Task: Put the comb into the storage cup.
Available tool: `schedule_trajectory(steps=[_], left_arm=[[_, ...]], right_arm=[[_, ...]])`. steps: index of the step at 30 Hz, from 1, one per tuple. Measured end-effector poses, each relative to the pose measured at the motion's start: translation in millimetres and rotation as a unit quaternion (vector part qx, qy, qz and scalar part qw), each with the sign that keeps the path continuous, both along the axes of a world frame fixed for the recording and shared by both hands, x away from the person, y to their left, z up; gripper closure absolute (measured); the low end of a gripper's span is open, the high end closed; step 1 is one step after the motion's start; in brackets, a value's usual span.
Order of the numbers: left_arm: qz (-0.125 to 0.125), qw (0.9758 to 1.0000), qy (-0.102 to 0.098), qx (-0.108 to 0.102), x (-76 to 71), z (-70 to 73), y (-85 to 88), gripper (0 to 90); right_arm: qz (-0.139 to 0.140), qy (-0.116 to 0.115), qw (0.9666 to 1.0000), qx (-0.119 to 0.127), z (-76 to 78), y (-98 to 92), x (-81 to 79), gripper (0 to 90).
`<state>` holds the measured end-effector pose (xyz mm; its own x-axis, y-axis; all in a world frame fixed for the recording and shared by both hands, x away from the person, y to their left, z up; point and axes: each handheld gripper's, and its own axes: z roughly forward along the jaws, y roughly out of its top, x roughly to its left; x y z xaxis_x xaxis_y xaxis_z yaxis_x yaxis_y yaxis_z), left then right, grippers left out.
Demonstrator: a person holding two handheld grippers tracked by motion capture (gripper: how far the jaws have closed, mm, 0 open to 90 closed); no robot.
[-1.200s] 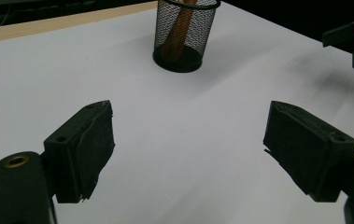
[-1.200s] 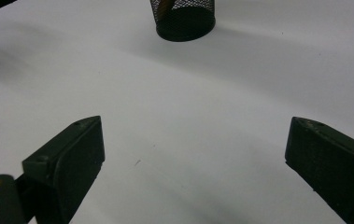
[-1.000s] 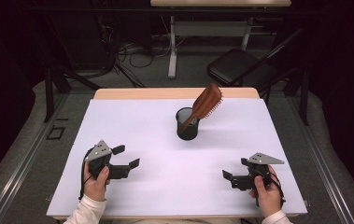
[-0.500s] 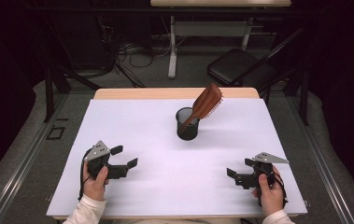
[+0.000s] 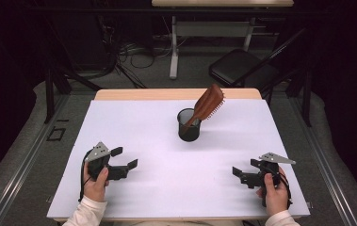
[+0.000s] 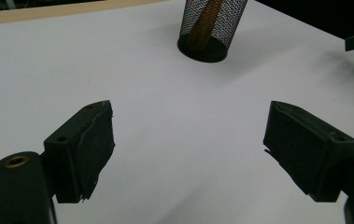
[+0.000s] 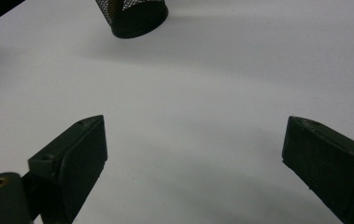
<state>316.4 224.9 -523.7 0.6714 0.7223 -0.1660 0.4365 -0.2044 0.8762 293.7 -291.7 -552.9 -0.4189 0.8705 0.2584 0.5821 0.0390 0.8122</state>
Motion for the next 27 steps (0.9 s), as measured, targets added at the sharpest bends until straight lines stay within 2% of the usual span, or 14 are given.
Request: schedule_trajectory(steps=[27], left_arm=[[0.01,0.9999,0.005,-0.005,2.7,-0.1,4.8,16.0]], right_arm=[[-0.005,0.013,0.9999,0.01,-1.7,-4.7,1.1,7.7]])
